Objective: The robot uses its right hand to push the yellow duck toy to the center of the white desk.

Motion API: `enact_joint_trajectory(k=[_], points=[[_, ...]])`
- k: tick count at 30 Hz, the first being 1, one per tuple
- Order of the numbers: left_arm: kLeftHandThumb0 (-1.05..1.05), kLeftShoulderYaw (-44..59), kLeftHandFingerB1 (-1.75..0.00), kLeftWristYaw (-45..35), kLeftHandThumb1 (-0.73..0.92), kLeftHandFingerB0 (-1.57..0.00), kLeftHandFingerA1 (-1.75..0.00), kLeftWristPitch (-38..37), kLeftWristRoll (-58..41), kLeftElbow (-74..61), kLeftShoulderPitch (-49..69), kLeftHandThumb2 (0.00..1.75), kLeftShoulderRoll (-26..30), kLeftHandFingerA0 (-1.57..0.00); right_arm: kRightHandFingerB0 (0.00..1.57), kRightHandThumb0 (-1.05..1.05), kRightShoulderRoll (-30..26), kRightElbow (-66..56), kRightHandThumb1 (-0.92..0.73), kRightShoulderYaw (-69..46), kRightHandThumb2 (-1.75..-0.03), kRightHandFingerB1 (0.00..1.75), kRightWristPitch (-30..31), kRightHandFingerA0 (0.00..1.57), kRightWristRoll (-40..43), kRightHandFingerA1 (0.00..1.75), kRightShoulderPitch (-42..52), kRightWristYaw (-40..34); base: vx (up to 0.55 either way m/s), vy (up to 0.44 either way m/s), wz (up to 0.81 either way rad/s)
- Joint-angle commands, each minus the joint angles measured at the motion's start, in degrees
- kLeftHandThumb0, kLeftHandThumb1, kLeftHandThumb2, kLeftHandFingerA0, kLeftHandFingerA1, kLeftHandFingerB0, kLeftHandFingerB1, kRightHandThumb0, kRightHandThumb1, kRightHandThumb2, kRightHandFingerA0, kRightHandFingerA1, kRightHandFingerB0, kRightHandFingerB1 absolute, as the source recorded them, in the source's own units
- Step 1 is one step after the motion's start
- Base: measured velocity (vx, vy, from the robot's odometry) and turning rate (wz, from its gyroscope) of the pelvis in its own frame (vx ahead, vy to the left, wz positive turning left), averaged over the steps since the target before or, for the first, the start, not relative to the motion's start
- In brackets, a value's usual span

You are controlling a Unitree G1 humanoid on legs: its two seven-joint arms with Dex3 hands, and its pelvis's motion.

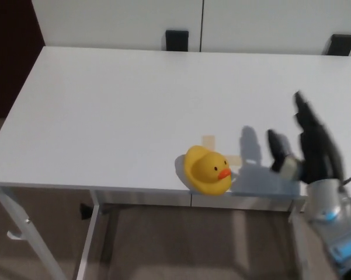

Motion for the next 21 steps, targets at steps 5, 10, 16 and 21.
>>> enact_joint_trajectory(k=[5,10,16,21], points=[[0.25,-0.01,-0.90,1.61,-0.62,-1.55,-0.97,-2.22,0.56,-0.21,1.35,1.74,0.26,-1.49,0.00,-1.02,-11.67,-10.77,-0.92,-7.96,-0.90,0.00,-3.50,0.00,1.98,0.00,4.51,3.44,0.00,0.000,0.00],[0.13,-2.43,-0.93,4.58,-0.58,-1.55,-0.97,-4.23,3.37,-0.54,2.13,1.66,0.89,-1.50,0.00,-0.95,-23.88,-12.03,-0.92,-16.67,-0.95,0.00,-11.61,0.00,9.10,0.00,12.56,13.89,0.00,0.000,0.00],[0.09,-3.01,-0.93,5.17,-0.64,-1.56,-0.99,-4.28,3.79,-0.98,2.09,1.71,1.33,-1.47,0.00,-0.69,-31.72,1.23,-0.77,-33.27,-0.65,0.43,-20.03,0.08,17.28,0.83,26.15,14.38,0.00,0.000,0.01],[0.05,-3.10,-0.76,5.13,-0.55,-1.57,-0.88,-4.14,3.65,-0.68,1.98,1.60,1.46,-1.45,0.09,-0.44,-31.95,17.08,-0.57,-38.65,-0.98,0.68,-21.21,0.42,17.69,0.82,32.56,7.32,0.00,0.000,0.00]])
